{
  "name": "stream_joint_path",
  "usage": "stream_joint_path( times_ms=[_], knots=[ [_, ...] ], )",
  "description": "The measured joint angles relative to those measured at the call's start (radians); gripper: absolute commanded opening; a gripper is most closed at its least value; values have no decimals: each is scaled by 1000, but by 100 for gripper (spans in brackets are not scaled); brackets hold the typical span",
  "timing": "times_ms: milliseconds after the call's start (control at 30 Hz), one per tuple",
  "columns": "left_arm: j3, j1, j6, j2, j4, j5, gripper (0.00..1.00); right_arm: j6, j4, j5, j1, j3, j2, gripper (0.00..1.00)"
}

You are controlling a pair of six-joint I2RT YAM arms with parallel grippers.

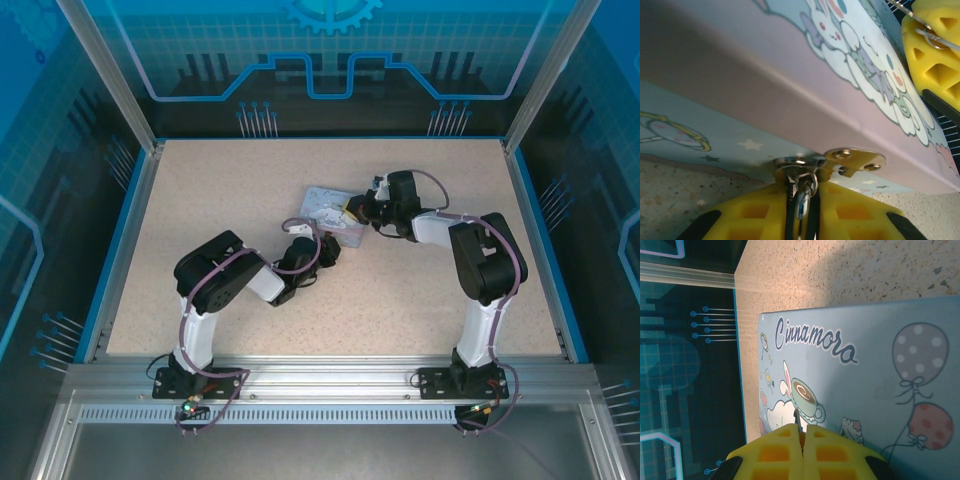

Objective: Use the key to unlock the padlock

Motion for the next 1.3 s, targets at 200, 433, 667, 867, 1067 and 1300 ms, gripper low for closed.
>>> stream_joint_path(
  times_ms=[200, 433, 667, 867, 1067, 1300],
  knots=[
    [1, 0, -6, 0, 2, 1, 0, 3, 4, 0, 0, 0, 1, 0],
    [2, 2, -39, -26, -45, 32, 0, 7, -6, -13, -3, 10, 0, 0],
    [15, 13, -128, -71, -145, 131, 0, -9, -75, -21, -25, -4, -110, 0],
    [17, 31, -200, -116, -228, 211, 0, -5, 7, -50, -47, -192, -385, 0],
    [17, 37, -252, -179, -289, 276, 0, 23, 87, -99, -59, -468, -537, 0],
    [17, 42, -309, -220, -280, 306, 0, 26, 89, -161, -61, -652, -724, 0]
  ],
)
